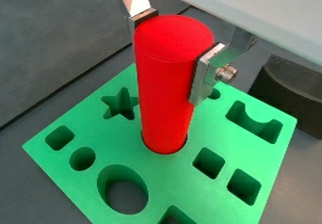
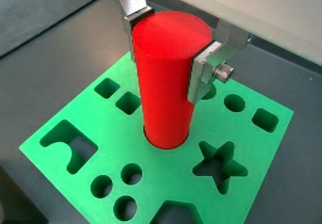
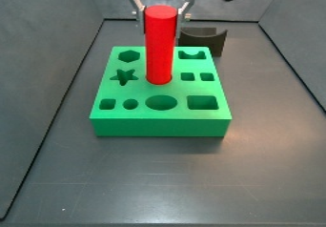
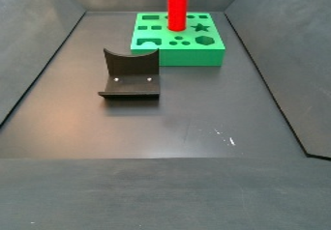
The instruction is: Insert the round object.
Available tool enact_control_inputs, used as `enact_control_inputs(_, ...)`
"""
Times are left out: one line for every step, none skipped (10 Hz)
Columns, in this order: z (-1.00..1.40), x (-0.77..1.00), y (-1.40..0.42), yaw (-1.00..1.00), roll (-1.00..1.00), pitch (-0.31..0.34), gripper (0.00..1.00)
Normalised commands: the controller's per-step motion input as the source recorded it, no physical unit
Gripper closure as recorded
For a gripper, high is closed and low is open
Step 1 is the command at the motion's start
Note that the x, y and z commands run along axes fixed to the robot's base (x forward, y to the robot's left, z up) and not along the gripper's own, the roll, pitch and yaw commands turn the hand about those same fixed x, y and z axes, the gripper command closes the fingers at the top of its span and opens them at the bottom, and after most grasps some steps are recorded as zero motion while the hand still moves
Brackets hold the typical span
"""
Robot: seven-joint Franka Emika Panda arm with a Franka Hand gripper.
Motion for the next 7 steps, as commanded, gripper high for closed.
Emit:
enact_control_inputs(-0.19, -0.04, 0.12, -0.03, 0.00, 0.000, 1.00)
enact_control_inputs(-0.22, 0.00, 0.08, -0.02, 0.00, 0.000, 1.00)
enact_control_inputs(-0.26, 0.00, 0.02, -0.02, -0.03, 0.000, 1.00)
enact_control_inputs(-0.27, 0.00, 0.02, -0.01, -0.07, 0.000, 1.00)
enact_control_inputs(-0.18, 0.00, 0.00, -0.01, -0.10, -0.003, 1.00)
enact_control_inputs(0.00, 0.00, 0.01, 0.00, -0.03, 0.000, 1.00)
enact_control_inputs(0.00, 0.00, 0.00, 0.00, 0.00, 0.000, 1.00)
